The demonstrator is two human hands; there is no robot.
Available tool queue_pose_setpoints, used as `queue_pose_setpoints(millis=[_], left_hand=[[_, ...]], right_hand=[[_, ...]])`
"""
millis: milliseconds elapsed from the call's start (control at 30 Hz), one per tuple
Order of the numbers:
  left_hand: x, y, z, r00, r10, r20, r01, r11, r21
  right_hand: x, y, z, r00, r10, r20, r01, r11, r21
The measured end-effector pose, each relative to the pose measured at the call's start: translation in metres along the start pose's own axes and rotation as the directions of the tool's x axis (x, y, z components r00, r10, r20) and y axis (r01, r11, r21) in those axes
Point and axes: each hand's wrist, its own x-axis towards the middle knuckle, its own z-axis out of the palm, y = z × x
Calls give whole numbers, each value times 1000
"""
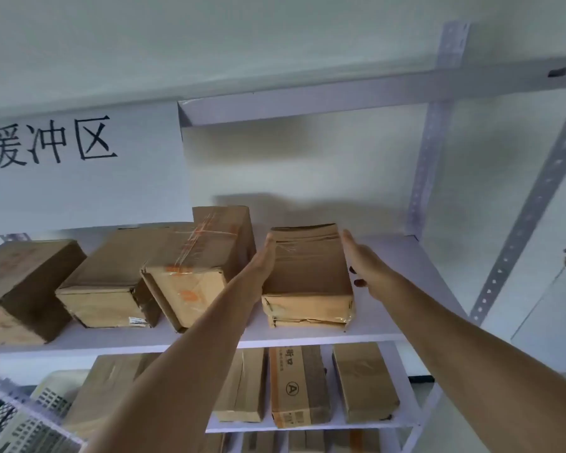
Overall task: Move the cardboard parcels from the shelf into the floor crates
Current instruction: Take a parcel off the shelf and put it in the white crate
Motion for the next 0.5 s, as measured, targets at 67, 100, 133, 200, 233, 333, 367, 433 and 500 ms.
queue_pose_setpoints(millis=[67, 100, 133, 200, 233, 333, 367, 433, 500], left_hand=[[10, 0, -1, 1000, 9, 8, -9, 1000, -22], [15, -1, 0, 1000, 11, 19, -10, 999, -36], [15, -1, 0, 999, 12, 37, -10, 999, -54], [16, 0, -1, 999, 12, 39, -7, 994, -114], [17, 0, -2, 999, 31, 42, -25, 989, -147], [20, -1, -5, 987, 154, 47, -134, 947, -292], [20, -1, -6, 981, 191, 42, -167, 928, -333], [21, -1, -8, 967, 254, 15, -229, 893, -388], [25, -3, -9, 953, 302, 2, -271, 856, -440]], right_hand=[[5, -1, 2, 999, 45, -16, -46, 998, -50], [11, 0, 2, 998, 52, -17, -53, 996, -72], [14, 0, 2, 999, 44, -27, -45, 997, -58], [21, -2, 1, 998, 2, -66, -2, 1000, -9], [24, -3, -1, 994, -45, -98, 47, 999, 13], [28, -6, -6, 966, -166, -201, 192, 974, 119], [28, -7, -7, 956, -178, -231, 221, 959, 178], [25, -9, -9, 949, -191, -252, 267, 910, 316], [20, -10, -10, 940, -224, -257, 315, 860, 402]])
